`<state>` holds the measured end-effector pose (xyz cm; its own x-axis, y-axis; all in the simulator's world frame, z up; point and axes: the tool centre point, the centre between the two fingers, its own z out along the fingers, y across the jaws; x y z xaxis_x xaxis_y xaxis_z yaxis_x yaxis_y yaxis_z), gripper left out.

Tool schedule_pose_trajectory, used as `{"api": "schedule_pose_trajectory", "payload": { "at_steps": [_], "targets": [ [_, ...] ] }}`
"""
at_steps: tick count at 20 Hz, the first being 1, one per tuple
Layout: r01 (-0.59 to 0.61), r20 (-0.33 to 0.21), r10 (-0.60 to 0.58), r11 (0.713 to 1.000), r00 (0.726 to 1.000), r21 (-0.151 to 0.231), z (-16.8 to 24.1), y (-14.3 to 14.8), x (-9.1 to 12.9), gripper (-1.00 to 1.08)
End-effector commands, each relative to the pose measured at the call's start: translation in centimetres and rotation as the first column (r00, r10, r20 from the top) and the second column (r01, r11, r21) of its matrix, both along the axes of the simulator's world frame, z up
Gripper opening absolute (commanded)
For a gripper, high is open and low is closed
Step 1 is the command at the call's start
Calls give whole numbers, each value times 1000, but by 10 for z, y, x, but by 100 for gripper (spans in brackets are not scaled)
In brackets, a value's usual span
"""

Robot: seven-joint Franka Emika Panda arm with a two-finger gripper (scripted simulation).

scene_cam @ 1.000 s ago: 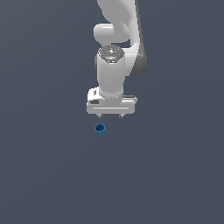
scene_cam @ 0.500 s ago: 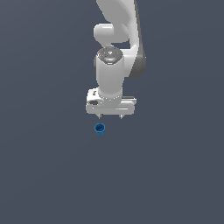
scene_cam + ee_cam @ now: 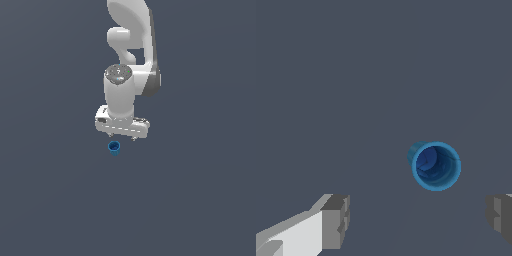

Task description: Pick up the object and move it to a goal position.

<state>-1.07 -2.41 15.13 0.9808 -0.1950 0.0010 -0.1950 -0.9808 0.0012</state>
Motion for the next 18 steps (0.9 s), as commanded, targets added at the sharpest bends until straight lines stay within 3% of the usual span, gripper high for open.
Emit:
{"api": "schedule_pose_trajectory", "payload": {
  "at_steps": [1,9,18],
  "targets": [
    [72,-1,-72,997,997,2,-10,-7,-1,100],
    [301,-2,-301,954,954,4,-43,-29,-5,100],
    [417,-1,-417,909,909,2,-60,-42,-8,100]
  ]
}}
